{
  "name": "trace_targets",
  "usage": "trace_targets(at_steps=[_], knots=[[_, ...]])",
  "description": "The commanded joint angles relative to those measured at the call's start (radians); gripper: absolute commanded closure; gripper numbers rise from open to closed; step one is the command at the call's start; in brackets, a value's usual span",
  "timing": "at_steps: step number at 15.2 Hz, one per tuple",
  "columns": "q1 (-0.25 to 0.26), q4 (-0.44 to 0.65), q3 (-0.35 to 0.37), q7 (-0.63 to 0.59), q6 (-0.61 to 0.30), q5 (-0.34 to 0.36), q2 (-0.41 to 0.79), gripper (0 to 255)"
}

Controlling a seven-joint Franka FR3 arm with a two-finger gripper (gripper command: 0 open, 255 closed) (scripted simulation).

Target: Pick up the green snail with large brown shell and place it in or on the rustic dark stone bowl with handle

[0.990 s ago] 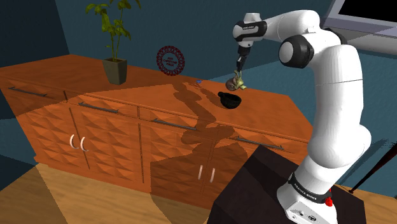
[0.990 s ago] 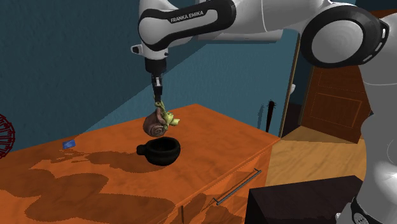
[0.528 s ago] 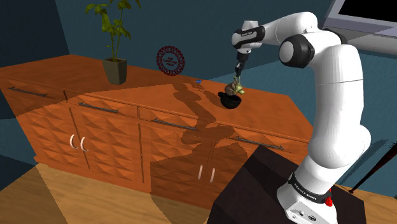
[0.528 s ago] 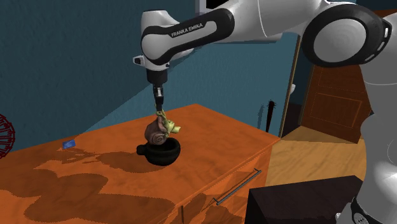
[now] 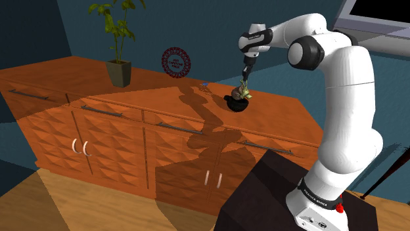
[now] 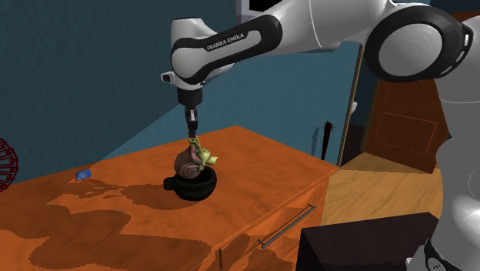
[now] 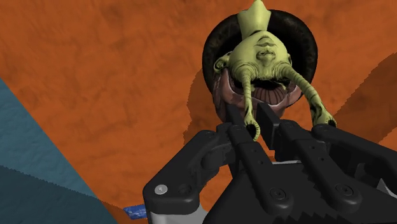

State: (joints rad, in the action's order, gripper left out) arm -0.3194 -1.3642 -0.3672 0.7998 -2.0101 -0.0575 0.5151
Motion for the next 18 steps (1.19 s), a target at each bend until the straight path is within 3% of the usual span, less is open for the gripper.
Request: trace_targets(at_steps=[1,2,7,11,18], knots=[[0.0,0.0,0.0,0.0,0.0,0.0,0.0,255],[0.0,0.001,0.0,0.0,0.0,0.0,0.0,0],[0.0,0.001,0.0,0.0,0.0,0.0,0.0,0],[0.009,0.071,-0.005,-0.007,0.106,0.012,-0.036,0],[0.009,0.071,-0.005,-0.007,0.106,0.012,-0.036,0]])
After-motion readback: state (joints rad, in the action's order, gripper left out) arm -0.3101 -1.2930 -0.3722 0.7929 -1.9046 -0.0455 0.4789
